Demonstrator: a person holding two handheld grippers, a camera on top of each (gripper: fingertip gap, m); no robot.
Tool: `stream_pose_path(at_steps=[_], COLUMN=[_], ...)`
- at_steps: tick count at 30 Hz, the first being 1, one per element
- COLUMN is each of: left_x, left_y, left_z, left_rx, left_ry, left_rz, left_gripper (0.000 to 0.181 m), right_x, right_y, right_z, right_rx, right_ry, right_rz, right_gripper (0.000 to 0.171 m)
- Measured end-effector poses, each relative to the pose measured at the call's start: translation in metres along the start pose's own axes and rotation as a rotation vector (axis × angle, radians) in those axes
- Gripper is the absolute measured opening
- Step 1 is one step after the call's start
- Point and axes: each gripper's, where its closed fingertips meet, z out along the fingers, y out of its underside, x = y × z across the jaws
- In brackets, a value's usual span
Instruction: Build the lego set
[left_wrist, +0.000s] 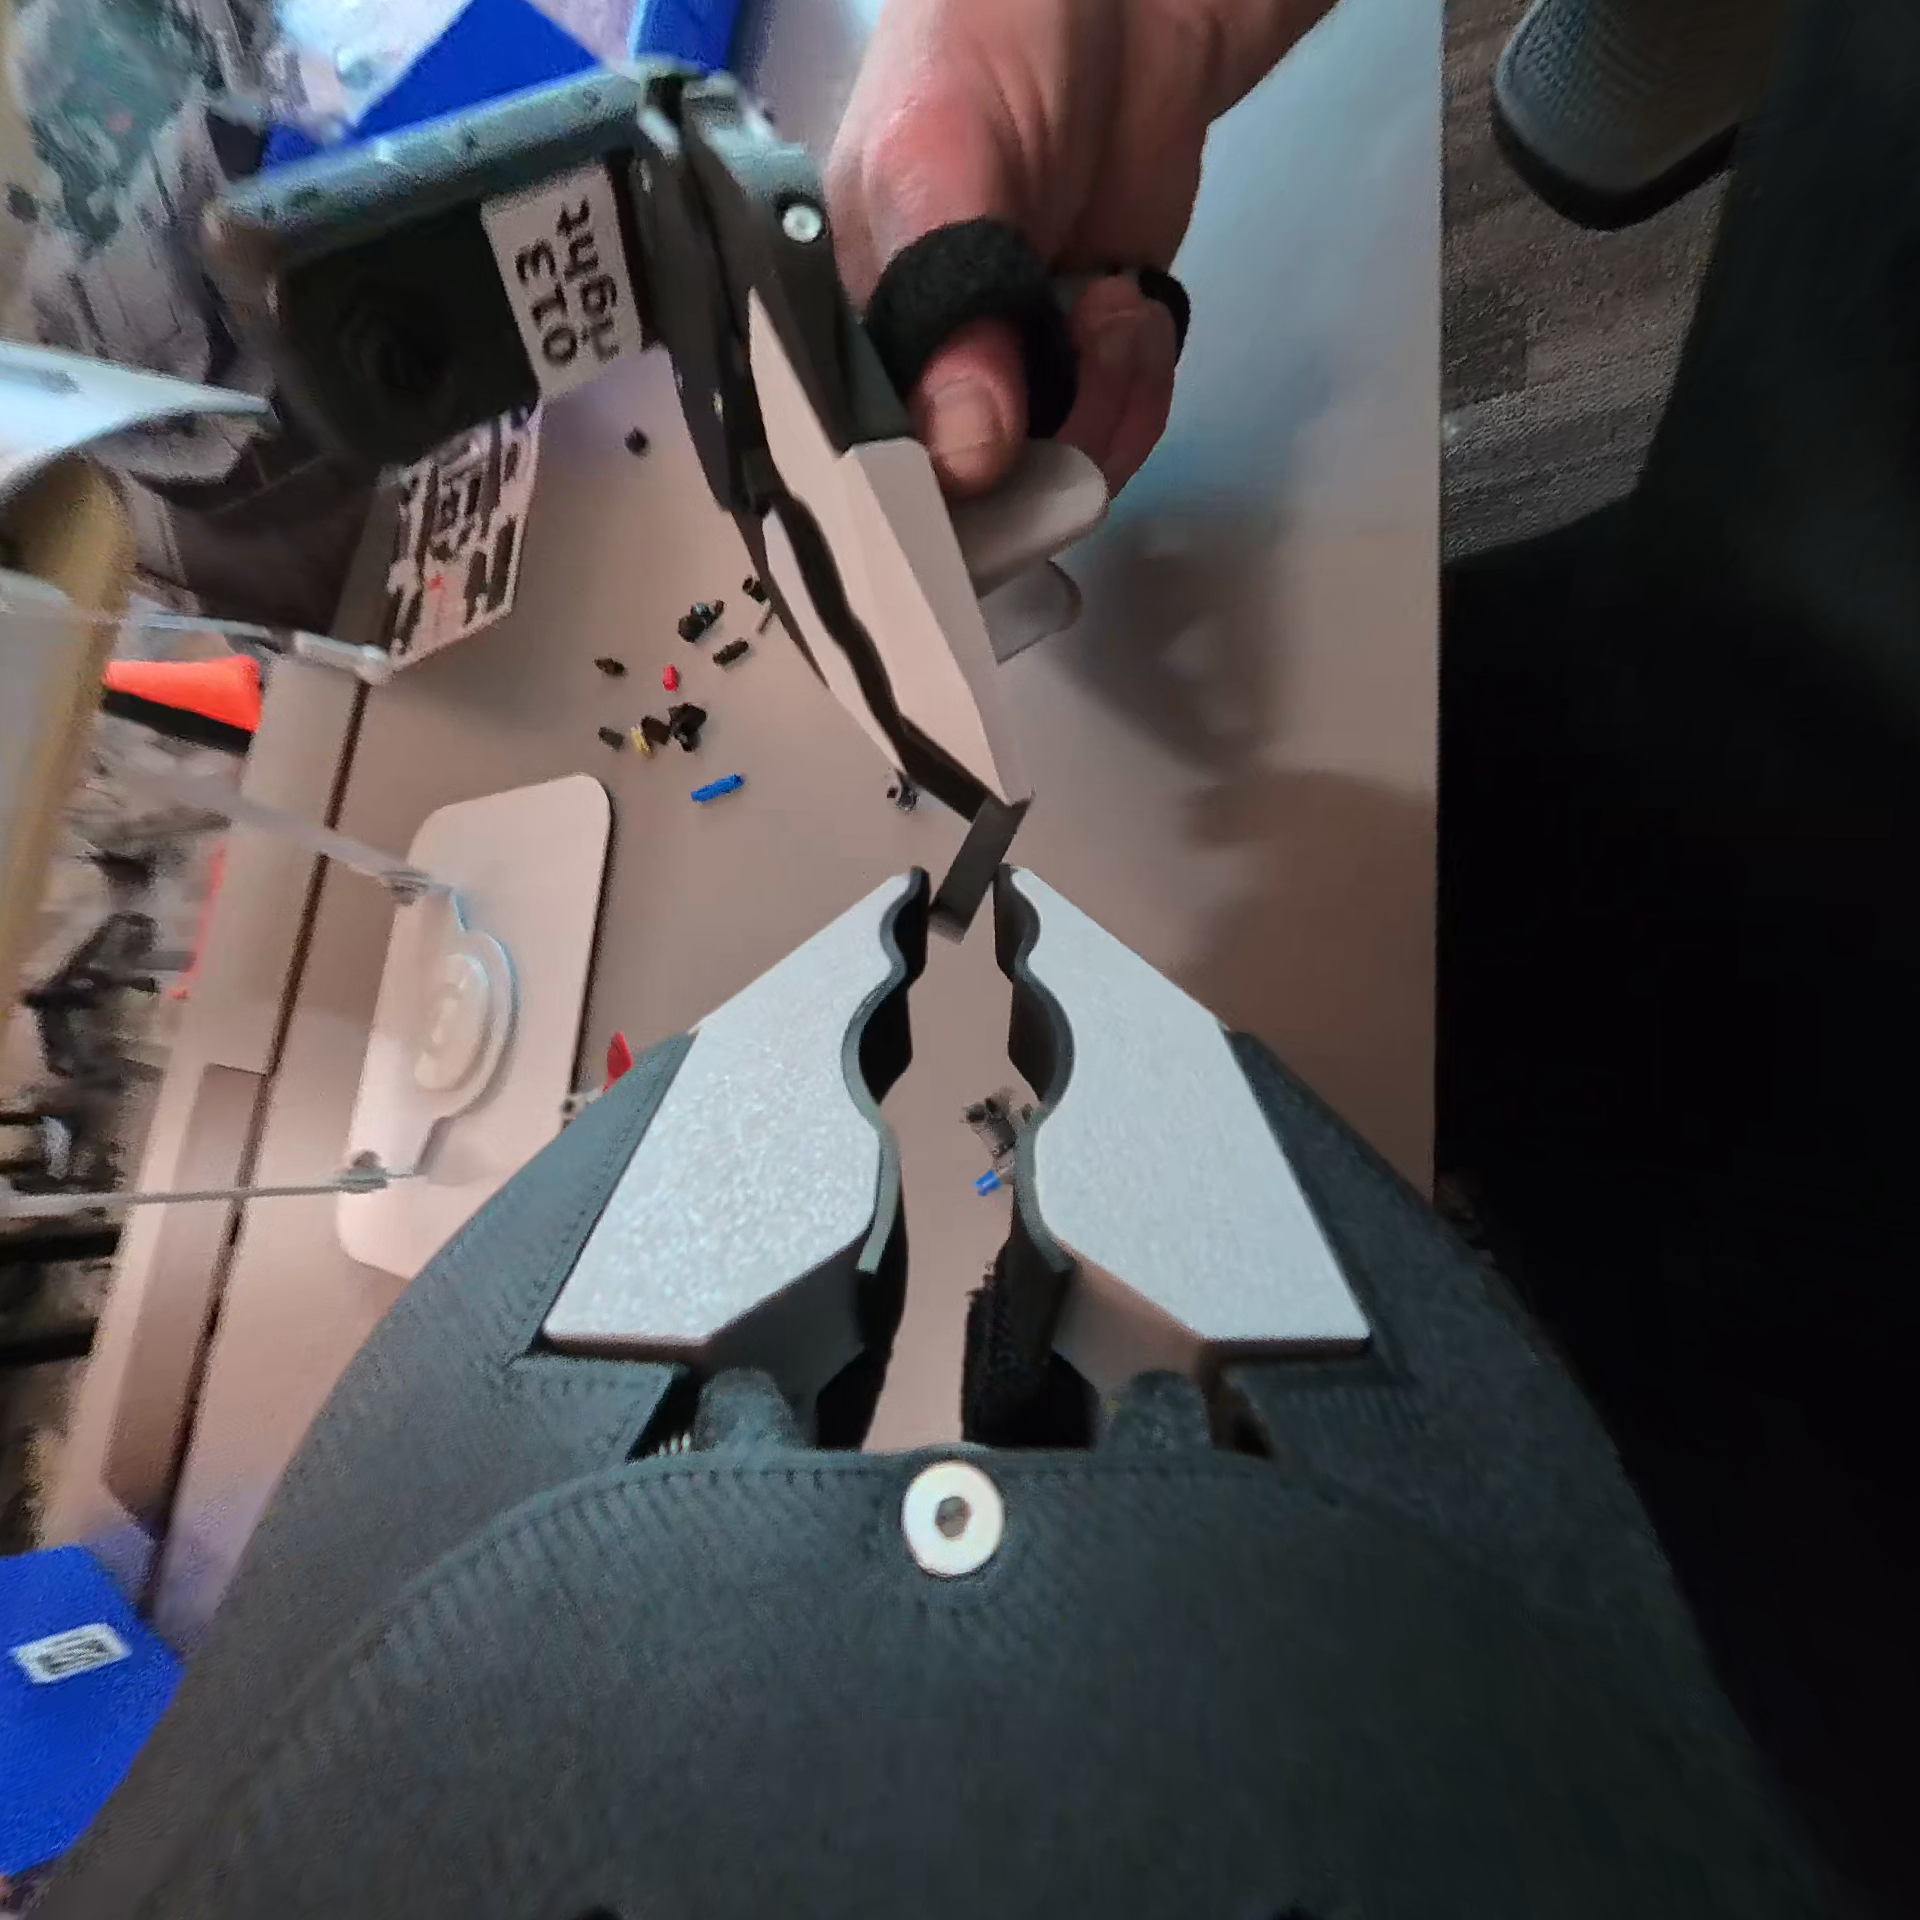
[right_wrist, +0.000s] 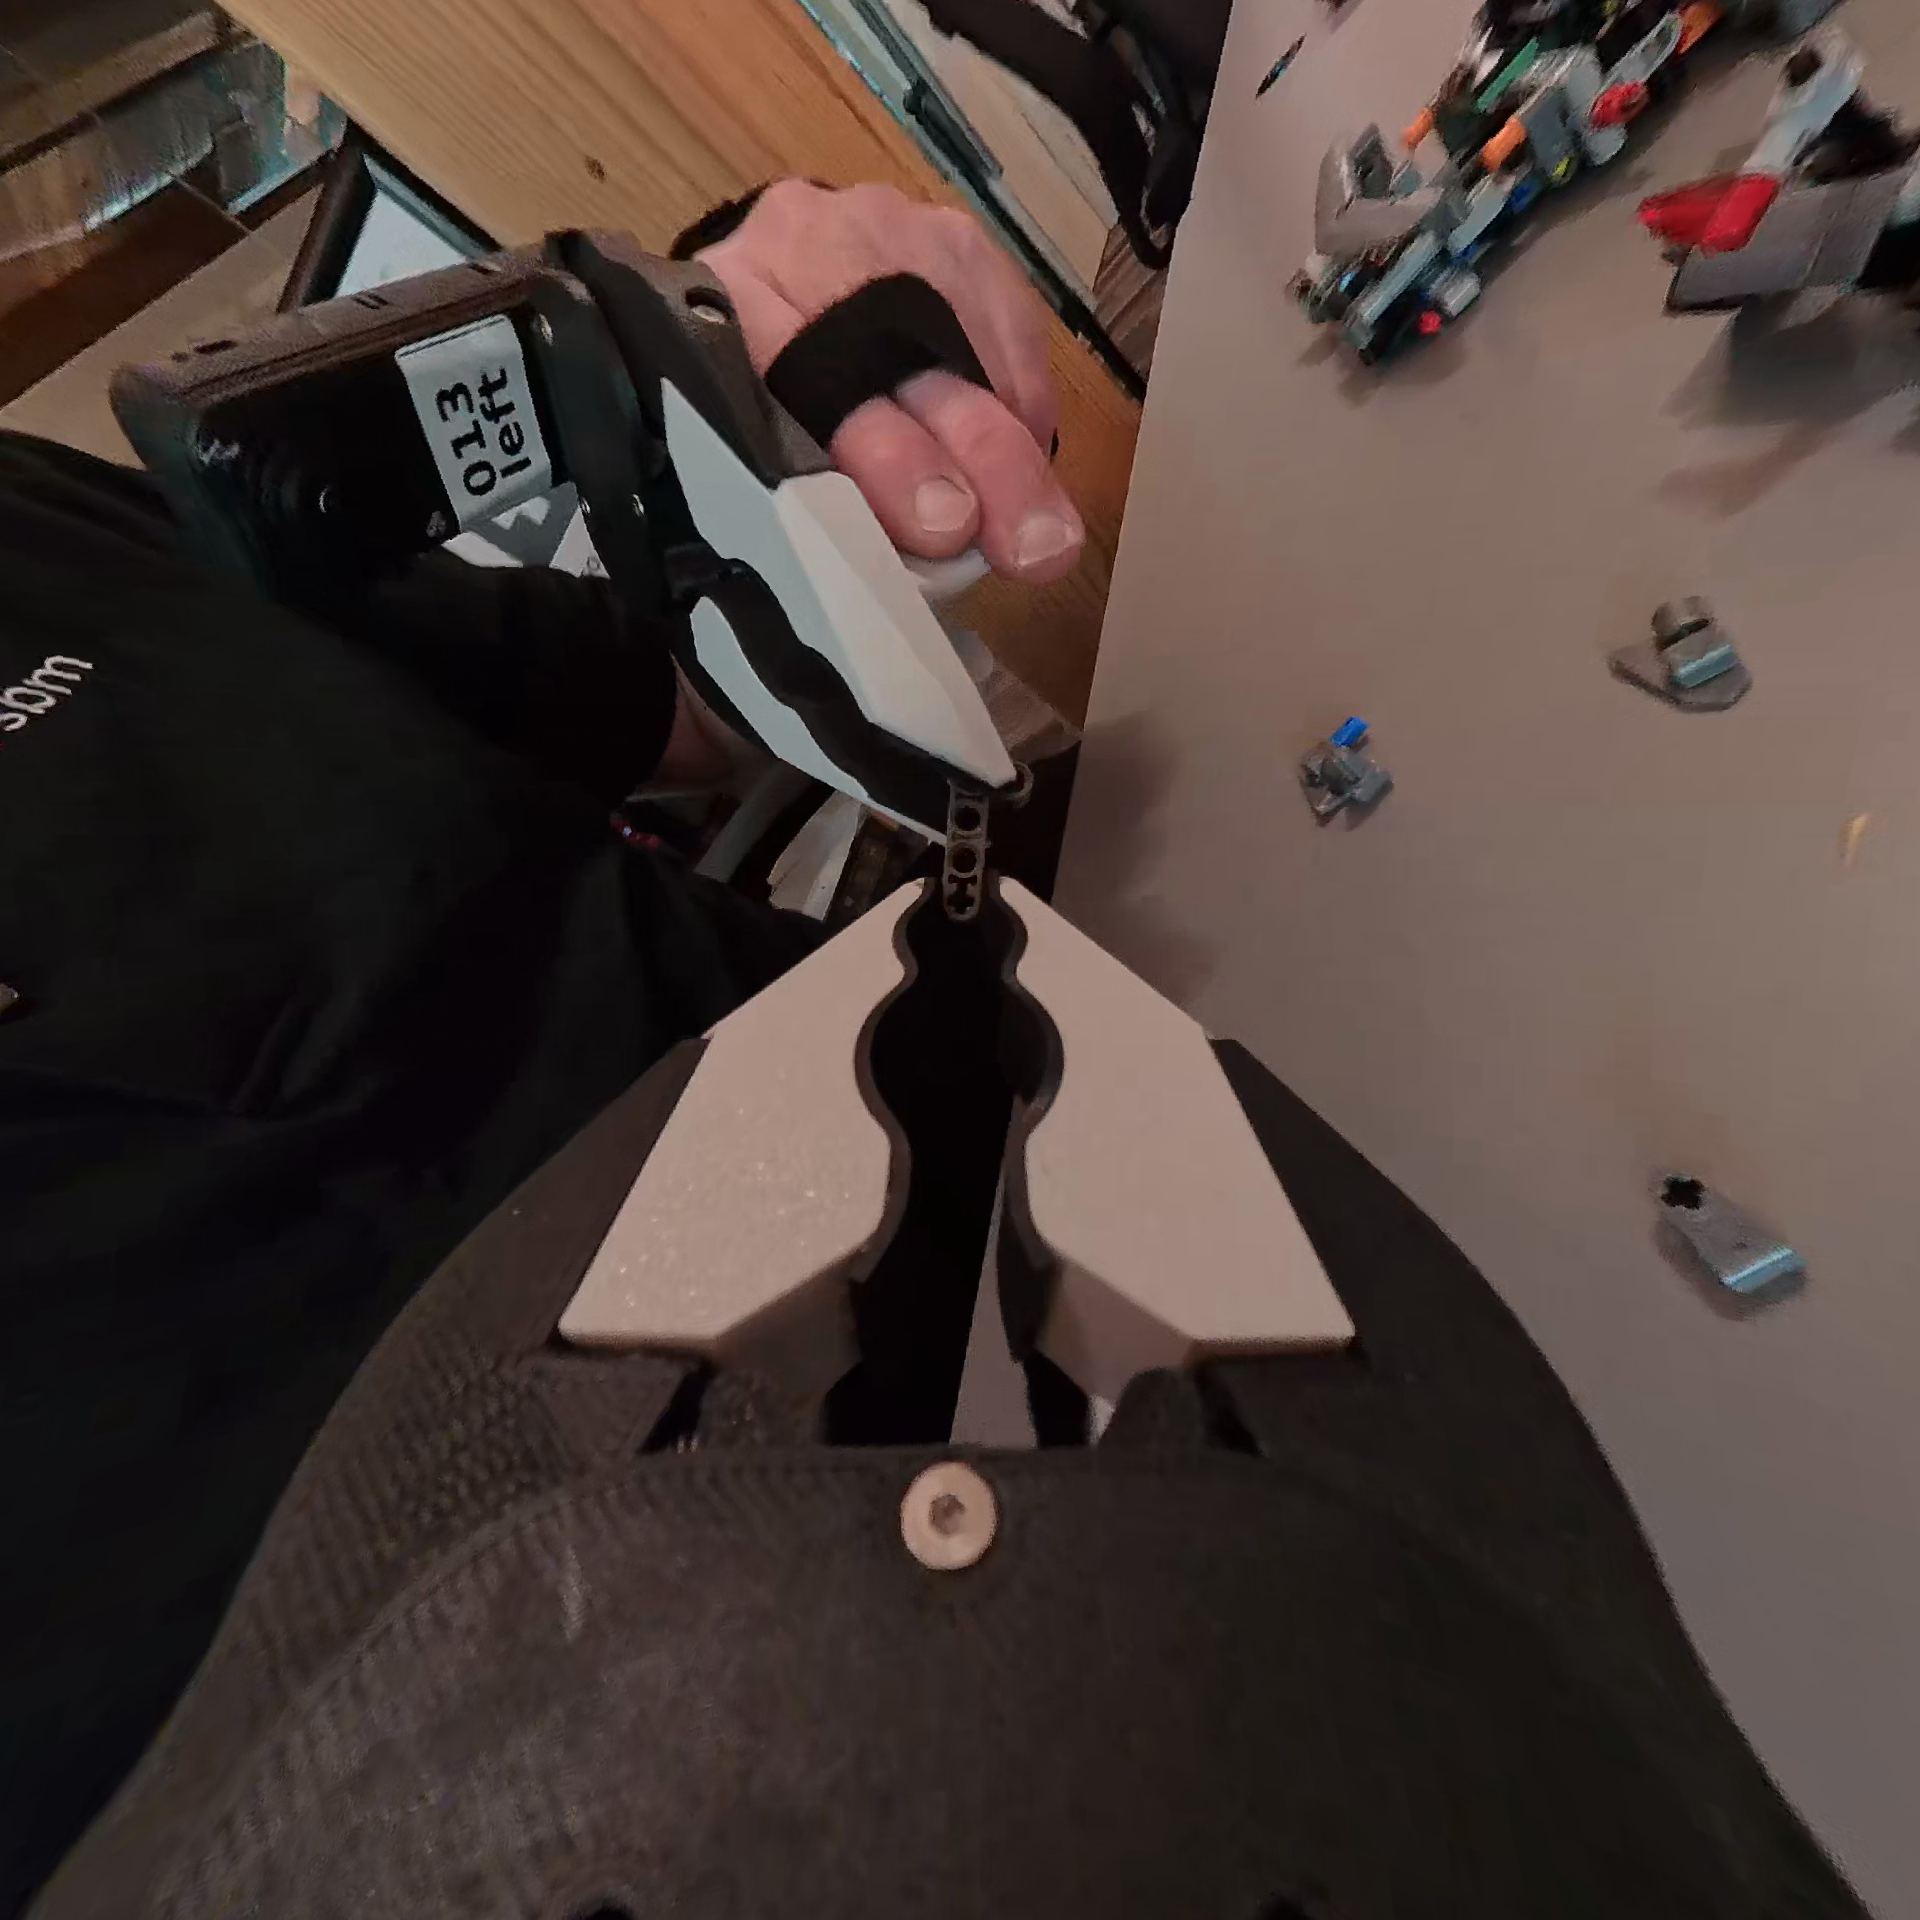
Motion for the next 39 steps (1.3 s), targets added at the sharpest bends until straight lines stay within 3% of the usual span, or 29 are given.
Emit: stream_pose_path(at_steps=[3, 5, 10, 13, 15, 18, 21, 25, 29, 34, 39], left_x=[-0.004, -0.006, -0.017, -0.025, -0.025, -0.027, -0.035, -0.053, -0.029, -0.006, -0.008], left_y=[0.002, 0.005, -0.005, -0.015, -0.017, -0.017, -0.013, 0.011, 0.018, 0.039, 0.058], left_z=[0.001, 0.004, 0.007, 0.007, 0.007, 0.010, 0.016, 0.016, 0.012, 0.028, 0.015], left_rx=[0.014, 0.016, 0.065, 0.087, 0.079, 0.075, 0.085, 0.012, -0.013, -0.079, -0.122], left_ry=[0.063, 0.164, 0.454, 0.607, 0.682, 0.711, 0.676, 0.338, 0.279, 0.229, 0.134], left_rz=[-0.113, -0.245, -0.548, -0.690, -0.739, -0.794, -0.858, -0.666, -0.615, -0.578, -0.553], left_gripper=[0.006, 0.006, 0.006, 0.006, 0.006, 0.005, 0.007, 0.013, 0.016, 0.015, 0.018], right_x=[0.003, 0.008, 0.008, 0.015, 0.017, 0.020, 0.029, 0.053, 0.078, 0.097, 0.094], right_y=[-0.012, -0.023, -0.027, -0.026, -0.032, -0.034, -0.034, -0.019, 0.007, 0.014, 0.013], right_z=[-0.006, -0.015, -0.028, -0.027, -0.029, -0.033, -0.038, -0.043, -0.029, -0.022, -0.024], right_rx=[0.052, 0.077, -0.191, -0.328, -0.328, -0.373, -0.376, -0.312, -0.360, -0.415, -0.435], right_ry=[0.055, 0.187, 0.672, 0.828, 0.890, 0.939, 0.962, 0.889, 0.832, 0.864, 0.875], right_rz=[-0.036, -0.180, -0.917, -1.108, -1.193, -1.274, -1.167, -0.751, -0.501, -0.420, -0.422], right_gripper=[0.010, 0.031, 0.026, 0.019, 0.008, 0.006, 0.004, 0.004, 0.004, 0.007, 0.015])
